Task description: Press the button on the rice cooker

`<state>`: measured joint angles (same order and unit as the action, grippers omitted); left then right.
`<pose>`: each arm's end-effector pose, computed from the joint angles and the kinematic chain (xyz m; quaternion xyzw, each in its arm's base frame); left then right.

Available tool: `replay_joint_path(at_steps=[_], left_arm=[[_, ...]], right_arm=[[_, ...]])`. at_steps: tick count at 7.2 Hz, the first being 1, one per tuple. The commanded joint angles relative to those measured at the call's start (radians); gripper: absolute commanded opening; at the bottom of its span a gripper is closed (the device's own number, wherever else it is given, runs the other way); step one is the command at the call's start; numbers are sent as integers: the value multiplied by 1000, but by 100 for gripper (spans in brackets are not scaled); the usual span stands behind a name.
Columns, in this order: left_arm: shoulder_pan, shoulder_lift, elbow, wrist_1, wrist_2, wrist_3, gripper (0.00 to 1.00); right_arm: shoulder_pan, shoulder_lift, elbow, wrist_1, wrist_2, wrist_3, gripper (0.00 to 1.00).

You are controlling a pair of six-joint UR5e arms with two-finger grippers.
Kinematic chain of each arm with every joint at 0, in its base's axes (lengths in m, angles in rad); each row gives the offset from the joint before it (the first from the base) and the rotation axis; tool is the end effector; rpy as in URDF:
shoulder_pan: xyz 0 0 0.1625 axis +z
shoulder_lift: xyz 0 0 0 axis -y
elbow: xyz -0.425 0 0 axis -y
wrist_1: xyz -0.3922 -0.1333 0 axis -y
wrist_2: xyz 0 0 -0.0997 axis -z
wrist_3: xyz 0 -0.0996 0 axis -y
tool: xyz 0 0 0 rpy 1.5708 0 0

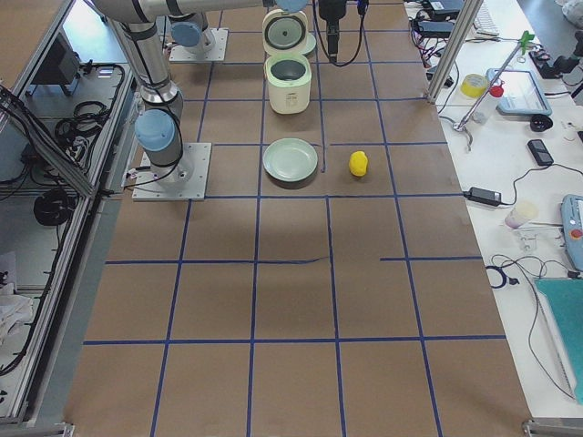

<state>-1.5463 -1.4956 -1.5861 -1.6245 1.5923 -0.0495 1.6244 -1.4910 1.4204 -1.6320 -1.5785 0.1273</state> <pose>-0.1199 -0.4630 0.5108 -0.0370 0.9993 -0.0032 0.0107 0.1611 -0.5292 0.5282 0.0370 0.9971 -0.0659 0.0021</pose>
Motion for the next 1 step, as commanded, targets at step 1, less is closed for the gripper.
replay_joint_path(at_steps=[1], left_arm=[[0, 0, 0, 0, 0, 0, 100]], right_arm=[[2, 0, 0, 1, 0, 0, 100]])
